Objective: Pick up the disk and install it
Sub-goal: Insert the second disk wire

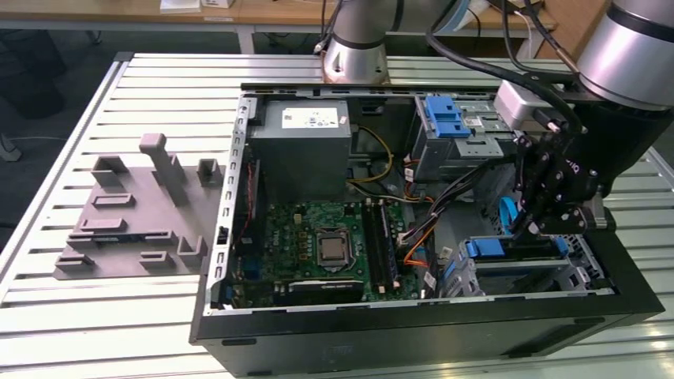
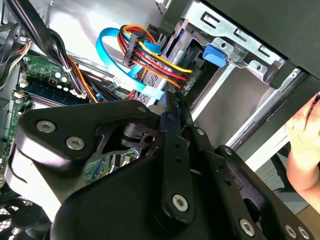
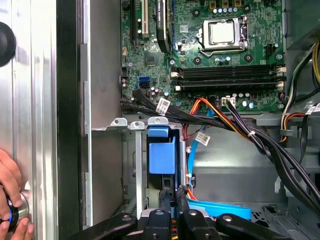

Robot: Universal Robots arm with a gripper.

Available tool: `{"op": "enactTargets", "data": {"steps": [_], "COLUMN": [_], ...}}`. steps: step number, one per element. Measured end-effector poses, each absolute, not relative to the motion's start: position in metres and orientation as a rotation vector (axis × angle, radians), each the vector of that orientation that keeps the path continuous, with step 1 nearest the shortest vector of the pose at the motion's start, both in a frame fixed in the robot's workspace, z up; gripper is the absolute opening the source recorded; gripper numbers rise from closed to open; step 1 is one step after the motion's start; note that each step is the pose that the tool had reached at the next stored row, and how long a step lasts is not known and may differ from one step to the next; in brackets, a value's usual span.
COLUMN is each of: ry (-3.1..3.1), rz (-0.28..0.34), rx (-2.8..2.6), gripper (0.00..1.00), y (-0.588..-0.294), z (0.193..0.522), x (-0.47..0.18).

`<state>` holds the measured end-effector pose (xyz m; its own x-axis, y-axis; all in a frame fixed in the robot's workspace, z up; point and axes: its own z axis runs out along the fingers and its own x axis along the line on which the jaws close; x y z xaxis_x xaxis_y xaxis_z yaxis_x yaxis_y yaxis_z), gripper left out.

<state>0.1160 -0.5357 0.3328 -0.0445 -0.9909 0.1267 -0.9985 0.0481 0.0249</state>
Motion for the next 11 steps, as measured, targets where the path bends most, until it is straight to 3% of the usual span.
{"op": "enactTargets", "data": {"steps": [11], "ry": [-2.193], "rz": [0.105], "rx": [2.092], "gripper": [0.16], "y": [-0.5357], "z": [0.3326], "x": [0.1162]}}
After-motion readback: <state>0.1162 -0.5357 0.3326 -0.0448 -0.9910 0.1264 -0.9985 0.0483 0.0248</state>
